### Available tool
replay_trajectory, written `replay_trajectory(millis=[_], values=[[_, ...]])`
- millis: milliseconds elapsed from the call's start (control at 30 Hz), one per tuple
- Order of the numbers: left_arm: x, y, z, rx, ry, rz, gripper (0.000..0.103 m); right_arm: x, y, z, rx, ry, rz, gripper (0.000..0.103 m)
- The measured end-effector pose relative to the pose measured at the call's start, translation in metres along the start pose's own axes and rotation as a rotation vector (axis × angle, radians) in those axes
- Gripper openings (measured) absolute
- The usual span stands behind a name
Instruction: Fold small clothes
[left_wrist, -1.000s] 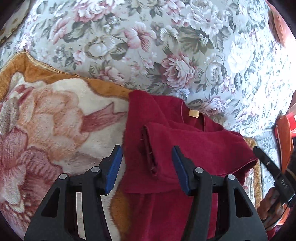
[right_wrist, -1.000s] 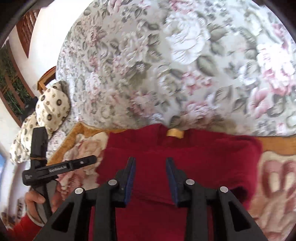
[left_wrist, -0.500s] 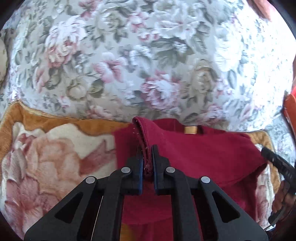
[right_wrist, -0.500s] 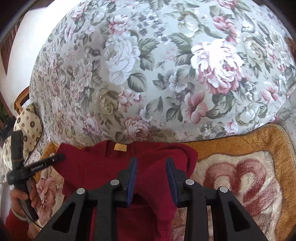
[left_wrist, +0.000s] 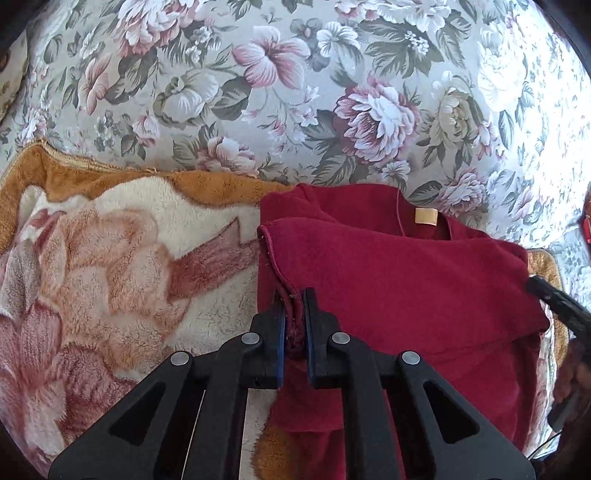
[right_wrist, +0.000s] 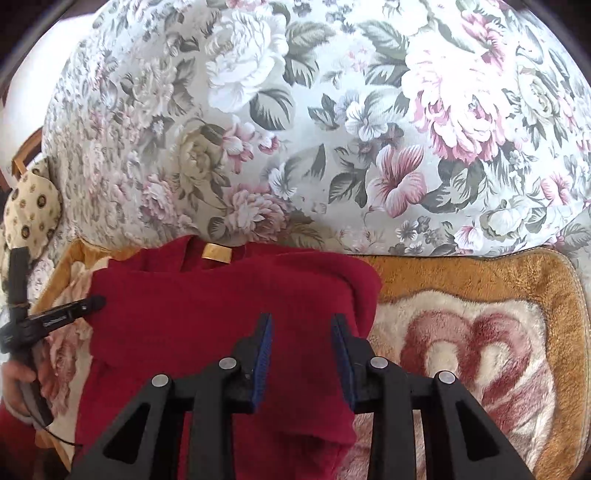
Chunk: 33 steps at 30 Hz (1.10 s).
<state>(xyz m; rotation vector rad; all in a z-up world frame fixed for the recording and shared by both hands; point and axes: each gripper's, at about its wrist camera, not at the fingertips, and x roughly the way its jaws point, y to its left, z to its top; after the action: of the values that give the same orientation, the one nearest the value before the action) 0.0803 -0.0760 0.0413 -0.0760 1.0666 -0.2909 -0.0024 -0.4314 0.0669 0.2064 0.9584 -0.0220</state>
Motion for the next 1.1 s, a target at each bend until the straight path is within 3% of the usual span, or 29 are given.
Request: replay_trajectory(millis=[67,133,200,267,367,467,567,667,767,833,967,1100], values=[[0.000,0.006,-0.001,-0.034,0.019,-0.026,0.009,0.019,-0.002,0.003,0.014,0.027,-0.054,0.032],[-0.011,0.011,-0.005,-0.038,0.013,-0.029,0.016,0.009,0.002,0.004,0.014,-0.001,-0.054,0.032],[-0.025,0.013,-0.012,-0.023,0.007,-0.006,0.029,-0.012,0.010,-0.001,0.011,-0.025,-0.010,0.032],[-0.042,0.014,-0.023,-0.003,-0.004,-0.029,0.035,-0.029,0.015,-0.008,0.016,-0.029,0.049,0.032],[-0.062,0.015,-0.046,0.037,-0.009,-0.051,0.048,-0.047,0.036,-0.028,0.049,-0.017,0.239,0.032],[-0.066,0.016,-0.072,0.058,0.037,-0.043,0.048,-0.032,0.084,-0.052,0.041,0.105,0.451,0.032],[-0.068,0.024,-0.101,0.027,0.090,-0.066,0.048,-0.012,0.132,-0.065,0.026,0.177,0.600,0.031],[-0.072,0.029,-0.128,0.008,0.119,-0.060,0.048,0.011,0.176,-0.065,-0.005,0.183,0.613,0.032],[-0.079,0.028,-0.147,0.016,0.097,-0.050,0.048,0.043,0.204,-0.058,-0.018,0.226,0.547,0.031],[-0.081,0.026,-0.153,0.033,0.080,-0.041,0.048,0.066,0.211,-0.049,0.045,0.254,0.589,0.031],[-0.079,0.026,-0.160,0.042,0.072,-0.041,0.048,0.079,0.228,-0.030,0.056,0.203,0.602,0.031],[-0.080,0.032,-0.158,0.023,0.077,-0.066,0.048,0.089,0.260,-0.021,-0.048,0.198,0.575,0.033]])
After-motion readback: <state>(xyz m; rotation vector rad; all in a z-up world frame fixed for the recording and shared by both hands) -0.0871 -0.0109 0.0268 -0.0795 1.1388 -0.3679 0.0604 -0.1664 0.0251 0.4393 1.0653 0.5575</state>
